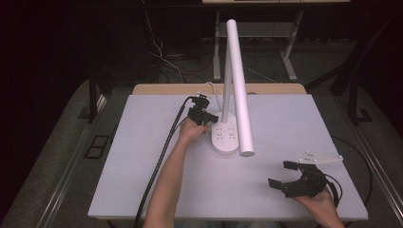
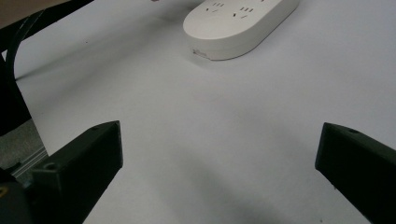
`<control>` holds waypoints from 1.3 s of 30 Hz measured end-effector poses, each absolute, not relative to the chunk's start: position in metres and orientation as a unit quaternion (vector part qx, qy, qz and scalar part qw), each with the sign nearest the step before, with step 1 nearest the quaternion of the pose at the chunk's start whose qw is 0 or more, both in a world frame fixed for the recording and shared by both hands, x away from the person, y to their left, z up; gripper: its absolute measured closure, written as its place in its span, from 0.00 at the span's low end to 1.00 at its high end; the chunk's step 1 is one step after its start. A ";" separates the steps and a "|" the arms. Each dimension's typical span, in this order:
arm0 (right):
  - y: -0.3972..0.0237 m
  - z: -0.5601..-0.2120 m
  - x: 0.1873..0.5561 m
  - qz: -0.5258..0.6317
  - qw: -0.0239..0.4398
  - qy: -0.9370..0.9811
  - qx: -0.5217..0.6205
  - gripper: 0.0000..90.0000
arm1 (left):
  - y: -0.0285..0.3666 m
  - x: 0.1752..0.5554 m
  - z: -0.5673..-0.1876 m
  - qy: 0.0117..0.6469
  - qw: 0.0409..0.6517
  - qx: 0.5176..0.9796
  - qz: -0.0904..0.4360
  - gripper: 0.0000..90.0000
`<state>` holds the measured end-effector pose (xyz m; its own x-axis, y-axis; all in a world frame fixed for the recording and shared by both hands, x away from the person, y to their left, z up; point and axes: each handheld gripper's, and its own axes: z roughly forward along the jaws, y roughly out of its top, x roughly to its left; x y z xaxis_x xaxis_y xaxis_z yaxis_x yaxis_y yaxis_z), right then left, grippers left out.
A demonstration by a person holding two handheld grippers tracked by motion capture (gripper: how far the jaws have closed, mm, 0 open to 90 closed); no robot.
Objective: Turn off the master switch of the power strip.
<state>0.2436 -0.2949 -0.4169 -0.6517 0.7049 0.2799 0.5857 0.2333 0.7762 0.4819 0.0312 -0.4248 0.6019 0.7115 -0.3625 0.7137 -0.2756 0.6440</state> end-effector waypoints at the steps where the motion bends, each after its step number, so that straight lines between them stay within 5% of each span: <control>1: -0.295 -0.417 0.244 0.462 0.064 0.782 0.412 0.00 | 0.032 0.481 -0.426 0.443 0.409 0.798 -0.005 1.00; 28: -0.299 -0.417 0.245 0.464 0.064 0.778 0.419 0.00 | 0.079 0.471 -0.378 0.417 0.456 0.785 0.050 0.99; 39: -0.297 -0.417 0.244 0.464 0.067 0.779 0.416 0.00 | 0.106 0.452 -0.359 0.417 0.466 0.777 0.075 0.88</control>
